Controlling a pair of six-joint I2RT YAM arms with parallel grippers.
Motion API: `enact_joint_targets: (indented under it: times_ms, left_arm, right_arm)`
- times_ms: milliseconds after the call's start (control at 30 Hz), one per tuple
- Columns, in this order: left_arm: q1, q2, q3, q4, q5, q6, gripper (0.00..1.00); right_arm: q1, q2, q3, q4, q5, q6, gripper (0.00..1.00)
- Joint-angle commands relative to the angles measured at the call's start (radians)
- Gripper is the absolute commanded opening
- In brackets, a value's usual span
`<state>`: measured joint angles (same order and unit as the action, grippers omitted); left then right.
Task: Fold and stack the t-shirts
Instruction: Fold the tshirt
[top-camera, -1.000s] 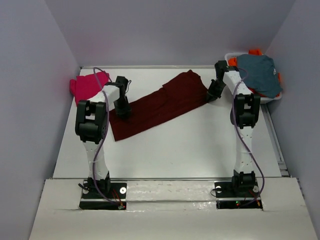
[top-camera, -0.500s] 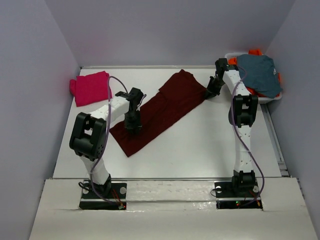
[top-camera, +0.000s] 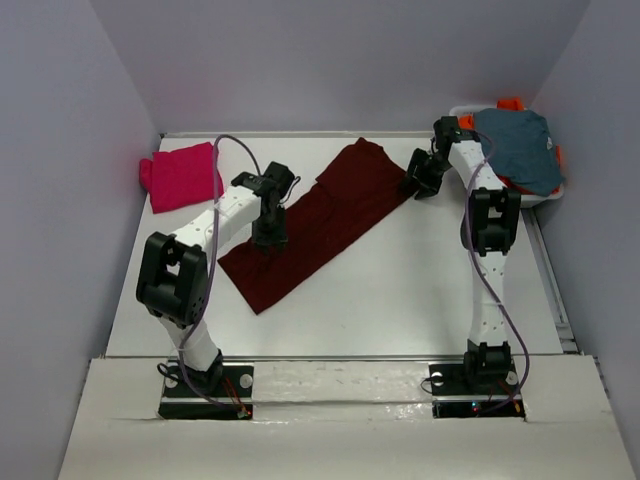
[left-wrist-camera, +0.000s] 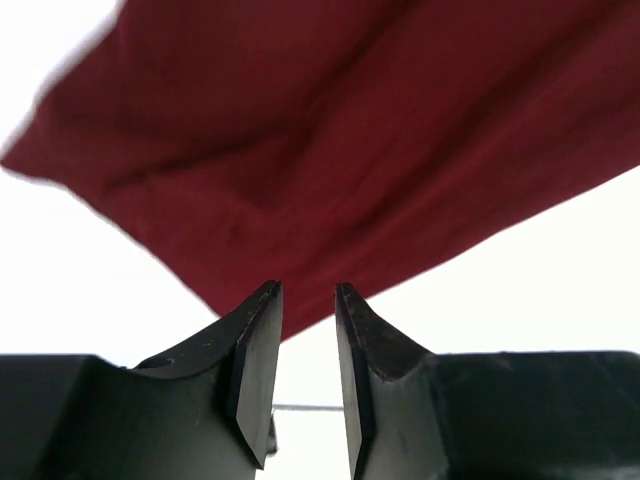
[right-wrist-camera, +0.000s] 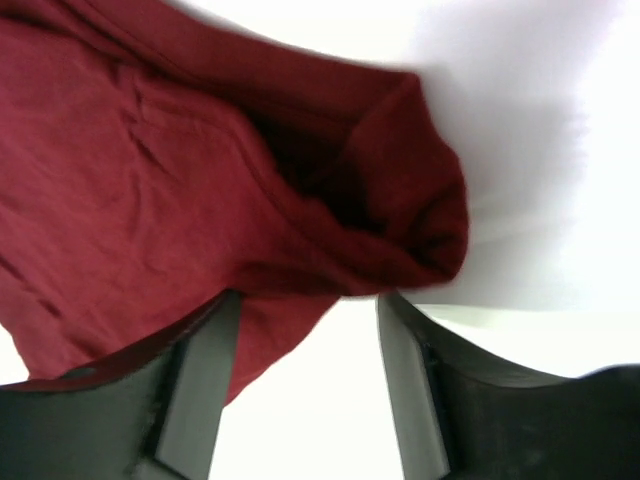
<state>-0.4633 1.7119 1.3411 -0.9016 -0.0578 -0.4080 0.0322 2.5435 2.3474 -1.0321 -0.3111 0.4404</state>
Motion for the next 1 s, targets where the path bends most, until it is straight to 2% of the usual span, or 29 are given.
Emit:
enact_joint_targets:
  times_ms: [0,100,167,400,633,833,933,967]
  left_arm:
    - [0.0,0.096,0.182,0.014,-0.057,0.029,0.41]
    - [0.0,0.204,0.361,0.018,-0.047,0.064,0.41]
    - [0.0,0.28,0.427,0.024,-0.03,0.081,0.41]
    - [0.0,0.512,0.754,0.046,0.032,0.123,0.4]
    - [0.023,0.63,0.924,0.142,0.199,0.173,0.4]
    - [0.067,0.673,0.989,0.234,0.321,0.199,0.4]
    - [0.08,0.692,1.012,0.3,0.427,0.21,0.41]
    - [0.089,0.701,1.023,0.315,0.502,0.212,0.41]
  right_arm:
    - [-0.006,-0.12,-0.123,0.036,0.03,-0.019,0.66]
    - [-0.006,-0.219,-0.212,0.052,0.012,0.0,0.66]
    - [0.003,-0.255,-0.258,0.066,-0.009,0.001,0.66]
    - [0.104,-0.368,-0.405,0.086,-0.022,0.02,0.64]
    - [0.225,-0.459,-0.539,0.122,-0.045,0.078,0.62]
    - [0.302,-0.477,-0.6,0.132,-0.075,0.092,0.61]
    - [0.336,-0.485,-0.628,0.156,-0.106,0.11,0.59]
    - [0.347,-0.482,-0.632,0.168,-0.118,0.116,0.59]
